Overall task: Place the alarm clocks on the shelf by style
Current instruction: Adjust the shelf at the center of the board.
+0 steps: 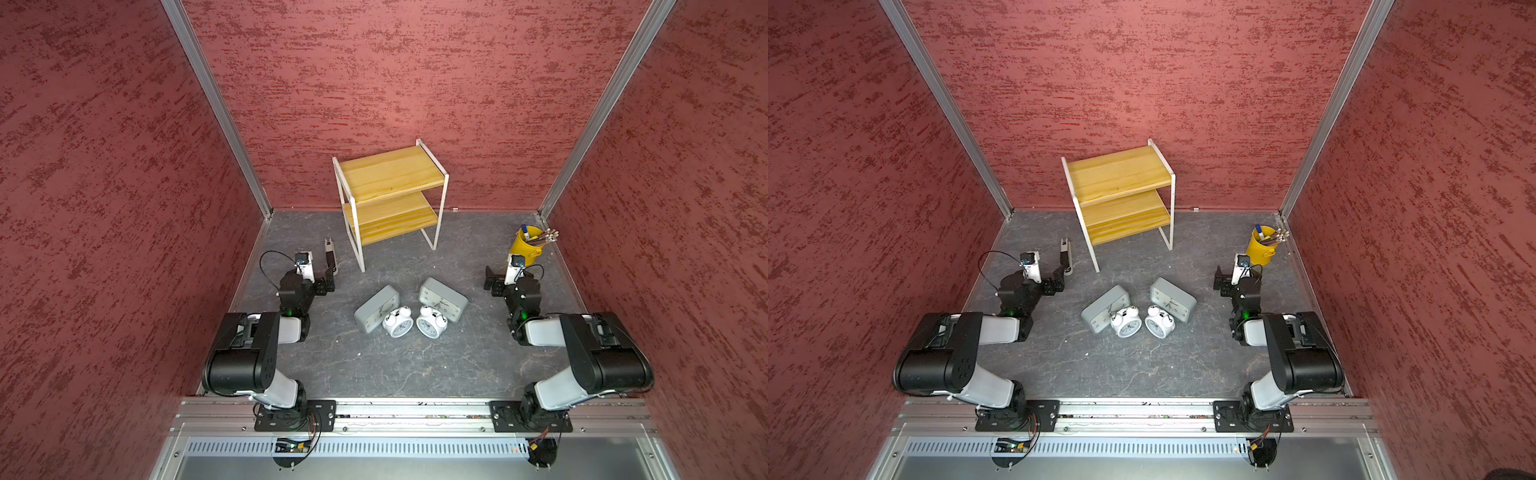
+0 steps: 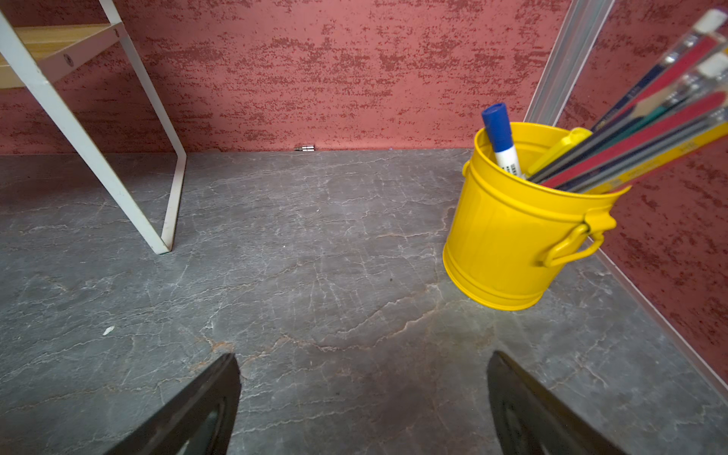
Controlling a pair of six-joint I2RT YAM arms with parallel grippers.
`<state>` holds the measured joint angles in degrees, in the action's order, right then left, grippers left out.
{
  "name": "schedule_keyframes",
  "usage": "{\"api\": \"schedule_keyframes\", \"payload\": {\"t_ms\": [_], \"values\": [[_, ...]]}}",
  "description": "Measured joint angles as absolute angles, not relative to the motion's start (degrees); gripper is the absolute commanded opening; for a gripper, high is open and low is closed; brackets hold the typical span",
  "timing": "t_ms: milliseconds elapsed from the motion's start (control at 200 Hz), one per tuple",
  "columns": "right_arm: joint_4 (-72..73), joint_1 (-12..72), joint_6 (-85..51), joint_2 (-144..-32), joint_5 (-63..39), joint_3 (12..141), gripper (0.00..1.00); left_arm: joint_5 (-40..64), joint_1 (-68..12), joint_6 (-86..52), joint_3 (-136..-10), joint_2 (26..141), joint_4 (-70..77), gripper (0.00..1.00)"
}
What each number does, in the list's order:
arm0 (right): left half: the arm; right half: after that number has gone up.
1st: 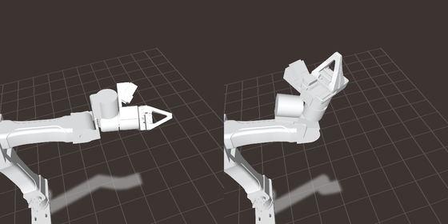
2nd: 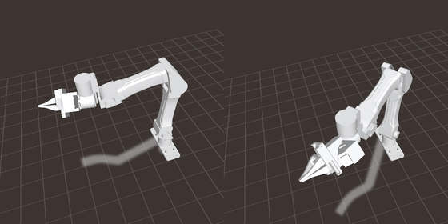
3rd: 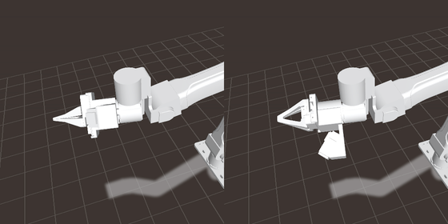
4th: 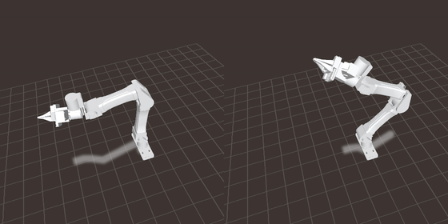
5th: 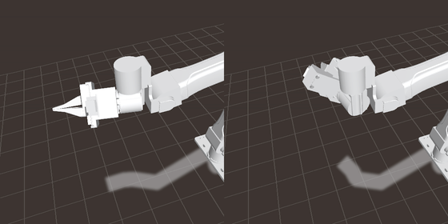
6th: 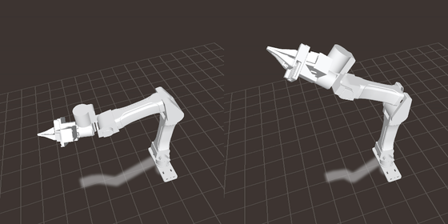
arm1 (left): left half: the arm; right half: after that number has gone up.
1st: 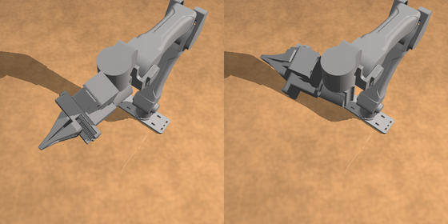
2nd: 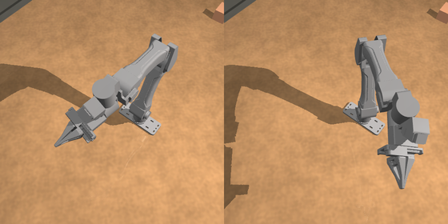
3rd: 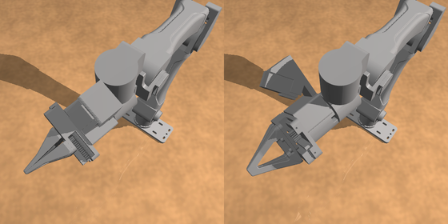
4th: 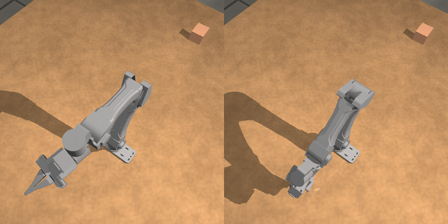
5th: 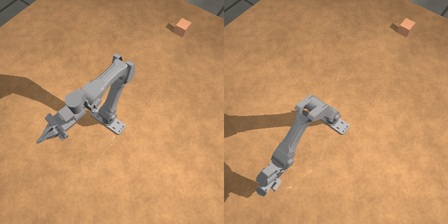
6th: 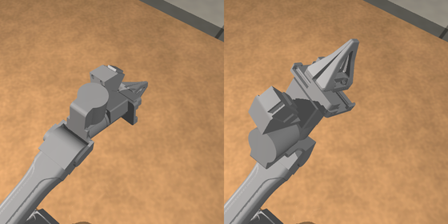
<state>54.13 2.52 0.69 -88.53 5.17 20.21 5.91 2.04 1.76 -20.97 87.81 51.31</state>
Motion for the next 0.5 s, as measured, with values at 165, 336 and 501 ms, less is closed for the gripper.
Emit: {"api": "schedule_keyframes", "payload": {"t_ms": [165, 336, 501], "values": [[54.13, 2.52, 0.69, -88.53, 5.17, 20.21, 0.99, 5.91, 2.09, 1.76, -20.97, 87.81, 51.31, 1.0], [53.71, 2.52, 0.21, -87.5, 6.59, 20.16, 0.99, 4.67, 2.09, 1.63, -19.68, 87.13, 53.01, 1.0], [49.08, 2.52, 0.03, -81.08, 7.44, 20.29, 0.99, -0.14, 1.56, 0.62, -19.05, 80.27, 50.17, 1.0]]}}
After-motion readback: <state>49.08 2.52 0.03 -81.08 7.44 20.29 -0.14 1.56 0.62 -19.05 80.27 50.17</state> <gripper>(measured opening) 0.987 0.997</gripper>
